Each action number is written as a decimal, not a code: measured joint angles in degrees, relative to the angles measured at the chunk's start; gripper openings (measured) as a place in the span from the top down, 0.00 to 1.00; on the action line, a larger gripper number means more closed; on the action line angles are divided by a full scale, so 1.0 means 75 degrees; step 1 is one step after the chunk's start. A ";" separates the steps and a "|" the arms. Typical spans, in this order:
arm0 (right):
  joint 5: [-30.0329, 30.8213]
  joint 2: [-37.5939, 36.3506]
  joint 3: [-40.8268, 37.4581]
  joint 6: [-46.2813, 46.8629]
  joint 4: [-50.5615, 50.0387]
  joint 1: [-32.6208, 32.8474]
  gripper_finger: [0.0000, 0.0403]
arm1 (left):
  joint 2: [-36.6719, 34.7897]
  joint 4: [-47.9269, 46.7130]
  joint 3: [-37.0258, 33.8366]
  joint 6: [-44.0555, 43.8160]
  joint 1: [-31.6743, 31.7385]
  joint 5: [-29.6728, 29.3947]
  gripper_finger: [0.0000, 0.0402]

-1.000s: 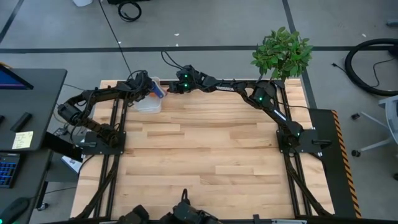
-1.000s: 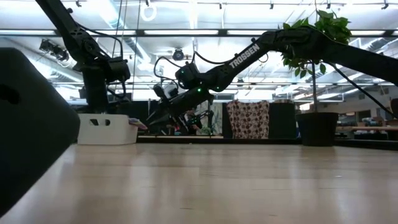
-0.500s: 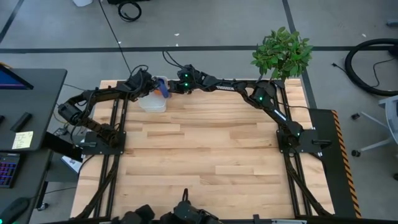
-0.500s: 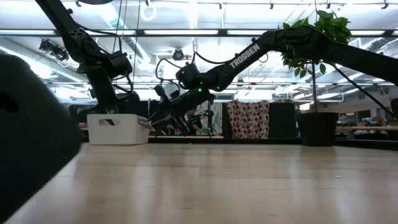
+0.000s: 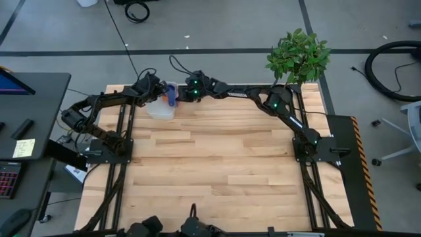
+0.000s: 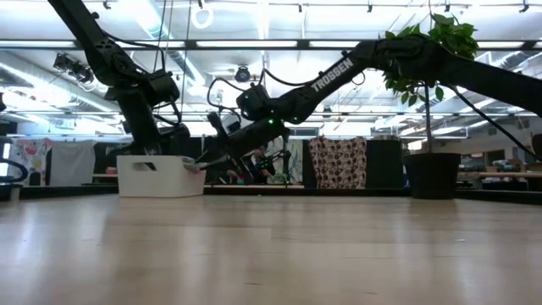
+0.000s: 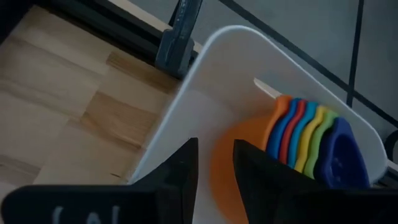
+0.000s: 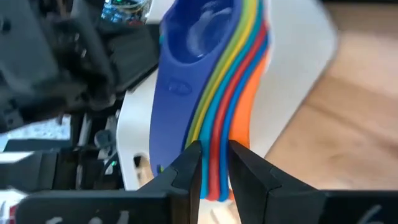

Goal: Nest measuring cups in basket
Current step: Put the nested measuring cups into the white bin

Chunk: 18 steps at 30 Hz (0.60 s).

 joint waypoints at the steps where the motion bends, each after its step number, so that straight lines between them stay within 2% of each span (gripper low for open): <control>1: -0.0052 0.0000 0.0000 0.0007 -0.0003 0.0030 0.80 | 0.0000 -0.0001 0.0000 0.0074 0.0000 -0.0006 0.73; 14: -0.0269 -0.0268 0.0003 -0.0656 0.0310 -0.0116 0.80 | 0.0000 -0.0115 0.0003 0.0531 -0.0003 0.0009 0.73; 18: -0.0194 -0.0423 0.0008 -0.0881 -0.0163 -0.0266 0.80 | 0.0000 -0.0134 0.0003 0.0737 -0.0003 0.0013 0.73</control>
